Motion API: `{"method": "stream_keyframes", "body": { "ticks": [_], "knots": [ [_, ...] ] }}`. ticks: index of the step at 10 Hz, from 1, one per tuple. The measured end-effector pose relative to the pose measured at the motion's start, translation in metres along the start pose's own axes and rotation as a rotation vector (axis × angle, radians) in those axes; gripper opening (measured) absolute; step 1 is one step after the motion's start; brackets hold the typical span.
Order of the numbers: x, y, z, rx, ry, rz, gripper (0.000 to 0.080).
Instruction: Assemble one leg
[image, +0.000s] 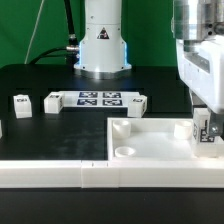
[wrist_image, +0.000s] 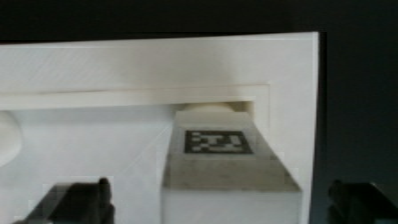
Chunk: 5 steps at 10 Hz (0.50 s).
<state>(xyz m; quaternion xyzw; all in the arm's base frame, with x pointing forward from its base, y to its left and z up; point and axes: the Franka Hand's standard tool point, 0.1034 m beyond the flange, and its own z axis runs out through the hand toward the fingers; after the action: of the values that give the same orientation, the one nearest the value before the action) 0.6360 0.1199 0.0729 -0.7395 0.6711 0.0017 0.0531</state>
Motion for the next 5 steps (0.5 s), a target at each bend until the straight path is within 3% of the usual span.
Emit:
{"method": "stream_keyframes", "body": {
  "ticks": [2, 5],
  "knots": [
    [-0.0049, 0.0032, 0.0004, -0.030, -0.003, -0.227, 0.0647],
    [-0.0024, 0.0024, 0.0011, -0.027, -0.006, -0.569, 0.0649]
  ]
}}
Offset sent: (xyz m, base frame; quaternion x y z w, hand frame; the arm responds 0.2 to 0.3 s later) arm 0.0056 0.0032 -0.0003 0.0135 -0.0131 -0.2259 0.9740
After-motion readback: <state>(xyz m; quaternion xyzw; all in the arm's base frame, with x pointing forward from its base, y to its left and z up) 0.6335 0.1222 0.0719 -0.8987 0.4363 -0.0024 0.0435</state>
